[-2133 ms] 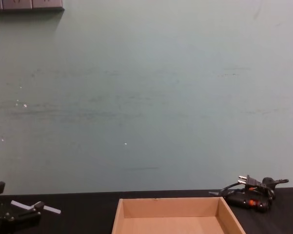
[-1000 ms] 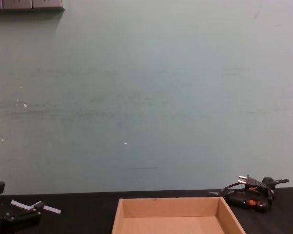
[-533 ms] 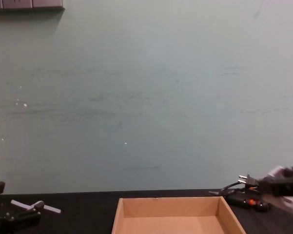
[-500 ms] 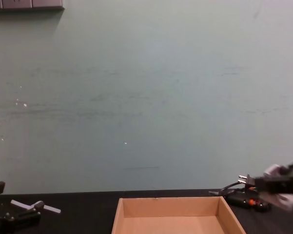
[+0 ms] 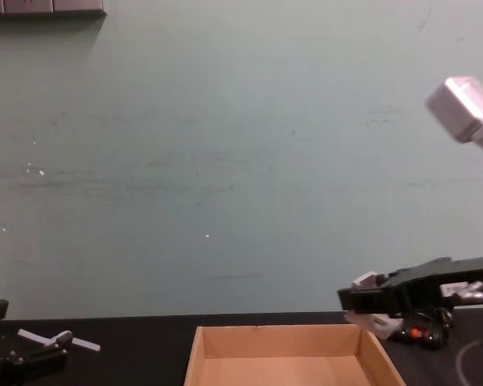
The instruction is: Use one hand to pick up the angle iron from the table and place it into the box.
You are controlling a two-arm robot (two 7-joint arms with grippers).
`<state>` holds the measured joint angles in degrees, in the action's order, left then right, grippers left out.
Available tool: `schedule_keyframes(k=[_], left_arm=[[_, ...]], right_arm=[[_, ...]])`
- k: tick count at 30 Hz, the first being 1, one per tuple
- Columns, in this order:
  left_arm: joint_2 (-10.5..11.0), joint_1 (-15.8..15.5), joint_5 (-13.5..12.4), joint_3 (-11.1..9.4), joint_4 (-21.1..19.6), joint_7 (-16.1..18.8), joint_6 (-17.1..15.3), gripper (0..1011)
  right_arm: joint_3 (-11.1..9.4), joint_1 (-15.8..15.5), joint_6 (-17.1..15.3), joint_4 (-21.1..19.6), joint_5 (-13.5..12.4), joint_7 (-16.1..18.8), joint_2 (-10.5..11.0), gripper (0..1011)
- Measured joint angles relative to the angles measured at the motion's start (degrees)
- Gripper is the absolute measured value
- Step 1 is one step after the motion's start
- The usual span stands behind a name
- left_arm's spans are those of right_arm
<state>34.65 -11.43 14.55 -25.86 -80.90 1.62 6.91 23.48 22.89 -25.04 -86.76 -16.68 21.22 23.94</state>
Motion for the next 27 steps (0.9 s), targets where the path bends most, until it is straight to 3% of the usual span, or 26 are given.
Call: schedule_keyframes(k=[6,12,27], left_arm=[[0.00,0.00,0.00,0.00,0.00,0.00,0.00,1005],[0.00,0.00,0.00,0.00,0.00,0.00,0.00,1005],[0.00,0.00,0.00,0.00,0.00,0.00,0.00,1005]], right_arm=[[1.79,3.32,3.07,6.54,2.66,-0.58,-2.99,456],[2.53,6.14,4.12,11.88,4.48,-0.80,-5.65,456],[3.06,9.23,2.19,16.77,6.81,-0.05,-9.22,456]])
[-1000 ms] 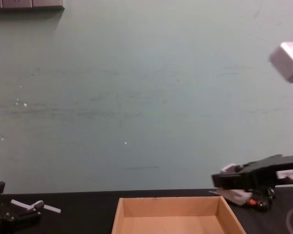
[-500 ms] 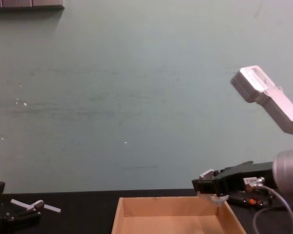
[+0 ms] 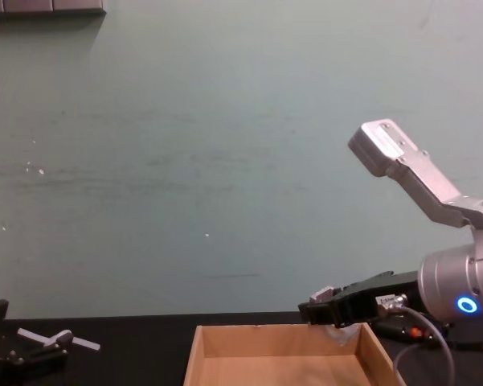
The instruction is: Use one hand to pick up the angle iron from the table and place it into the box.
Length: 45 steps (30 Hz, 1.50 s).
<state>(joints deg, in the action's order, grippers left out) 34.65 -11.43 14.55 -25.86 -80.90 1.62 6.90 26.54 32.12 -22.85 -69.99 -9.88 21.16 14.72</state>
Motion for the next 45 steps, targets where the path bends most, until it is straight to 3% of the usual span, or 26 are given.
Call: schedule_keyframes(k=[5,13,16,31,39,45], left_arm=[[0.00,0.00,0.00,0.00,0.00,0.00,0.00,1005],[0.00,0.00,0.00,0.00,0.00,0.00,0.00,1005],[0.00,0.00,0.00,0.00,0.00,0.00,0.00,1005],[0.00,0.00,0.00,0.00,0.00,0.00,0.00,1005],[0.00,0.00,0.00,0.00,0.00,0.00,0.00,1005],[0.00,0.00,0.00,0.00,0.00,0.00,0.00,1005]], right_arm=[[-0.12,1.06,-0.32,1.92,0.45,0.53,-0.86,456],[-0.15,0.98,-0.38,1.72,0.46,0.53,-0.78,487],[-0.15,0.93,-0.40,1.65,0.45,0.53,-0.76,604],[-0.14,0.82,-0.40,1.45,0.42,0.51,-0.71,1004],[-0.20,0.65,-0.37,1.15,0.39,0.51,-0.57,1004],[-1.57,-2.19,-0.23,-3.77,0.22,0.98,1.64,1004]])
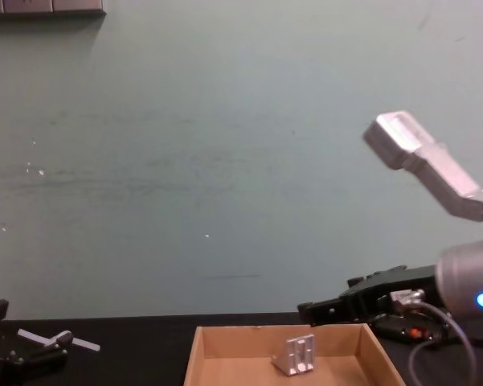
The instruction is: Use one hand to pick up the angle iron from the table and place it into the box.
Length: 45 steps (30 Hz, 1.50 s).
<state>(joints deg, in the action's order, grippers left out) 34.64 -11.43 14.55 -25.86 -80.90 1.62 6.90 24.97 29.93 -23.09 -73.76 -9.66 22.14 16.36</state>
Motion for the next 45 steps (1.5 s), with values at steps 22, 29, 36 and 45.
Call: schedule_keyframes(k=[22,29,36,45], left_arm=[[0.00,0.00,0.00,0.00,0.00,0.00,0.00,1005],[0.00,0.00,0.00,0.01,0.00,0.00,0.00,1005],[0.00,0.00,0.00,0.00,0.00,0.00,0.00,1005],[0.00,0.00,0.00,0.00,0.00,0.00,0.00,1005]], right_arm=[[-11.78,-25.41,-5.80,-30.59,-7.64,-1.33,15.44,1004],[-14.05,-31.20,-8.33,-35.01,-8.05,-3.91,17.06,1004],[-14.34,-33.85,-10.69,-36.30,-6.96,-5.67,16.78,1004],[-14.35,-34.51,-11.84,-35.65,-5.83,-5.98,15.47,1004]])
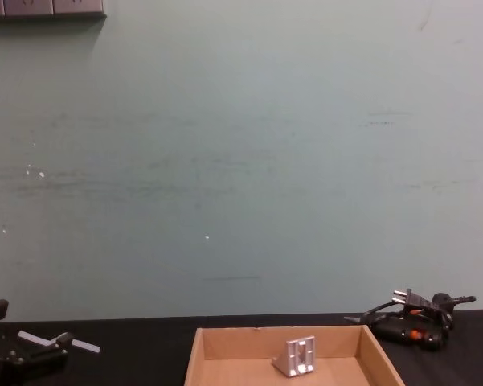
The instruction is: Use one hand to pick up the angle iron from the table and place it into the box.
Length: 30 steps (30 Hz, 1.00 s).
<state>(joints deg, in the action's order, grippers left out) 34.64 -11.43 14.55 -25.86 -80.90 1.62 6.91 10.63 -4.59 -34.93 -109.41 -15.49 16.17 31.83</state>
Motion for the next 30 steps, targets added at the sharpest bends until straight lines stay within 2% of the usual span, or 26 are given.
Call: schedule_keyframes(k=[17,30], left_arm=[[0.00,0.00,0.00,0.00,0.00,0.00,0.00,1005],[0.00,0.00,0.00,0.00,0.00,0.00,0.00,1005]], right_arm=[[0.87,2.67,1.00,4.71,1.76,1.21,-2.91,1004],[1.07,3.87,1.26,7.31,1.78,1.92,-4.11,1004]])
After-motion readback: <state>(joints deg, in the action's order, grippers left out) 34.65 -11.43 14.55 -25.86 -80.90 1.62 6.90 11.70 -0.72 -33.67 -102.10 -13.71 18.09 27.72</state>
